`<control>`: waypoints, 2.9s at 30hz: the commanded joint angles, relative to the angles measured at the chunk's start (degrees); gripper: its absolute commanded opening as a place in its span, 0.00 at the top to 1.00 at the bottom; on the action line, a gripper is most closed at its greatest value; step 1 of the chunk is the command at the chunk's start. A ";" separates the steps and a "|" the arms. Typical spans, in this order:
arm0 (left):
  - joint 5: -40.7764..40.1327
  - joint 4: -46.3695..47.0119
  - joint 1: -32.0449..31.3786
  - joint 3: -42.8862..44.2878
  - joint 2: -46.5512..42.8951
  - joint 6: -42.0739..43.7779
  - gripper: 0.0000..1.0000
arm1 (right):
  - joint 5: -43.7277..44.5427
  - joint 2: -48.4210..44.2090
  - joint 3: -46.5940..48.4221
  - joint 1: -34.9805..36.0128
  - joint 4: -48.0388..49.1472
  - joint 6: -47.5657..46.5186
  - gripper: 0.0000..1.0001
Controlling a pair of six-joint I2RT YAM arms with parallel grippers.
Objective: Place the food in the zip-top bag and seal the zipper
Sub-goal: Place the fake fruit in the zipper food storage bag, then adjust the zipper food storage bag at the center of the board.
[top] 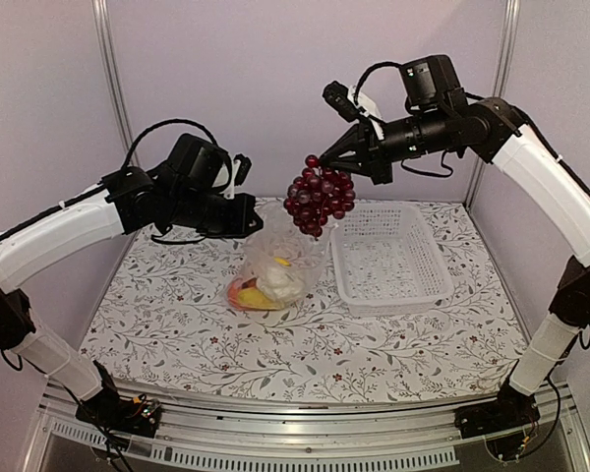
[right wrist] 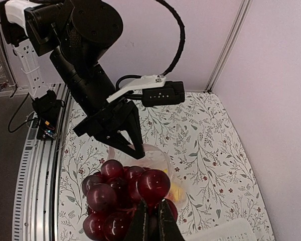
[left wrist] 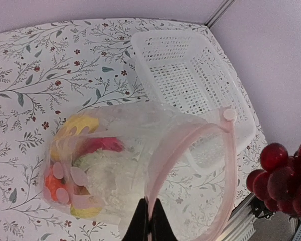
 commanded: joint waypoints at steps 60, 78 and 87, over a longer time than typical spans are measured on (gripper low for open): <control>4.04 -3.86 1.74 -0.28 -6.22 15.14 0.99 | -6.92 -0.44 -34.67 -4.16 13.61 -24.53 0.45; 1.56 -4.69 2.44 0.34 -8.13 15.64 0.99 | -7.00 2.68 -36.44 -0.16 19.72 -22.15 0.72; 0.22 -6.38 2.87 0.04 -8.27 16.01 0.96 | -5.85 -1.07 -37.15 -0.04 19.37 -20.01 0.96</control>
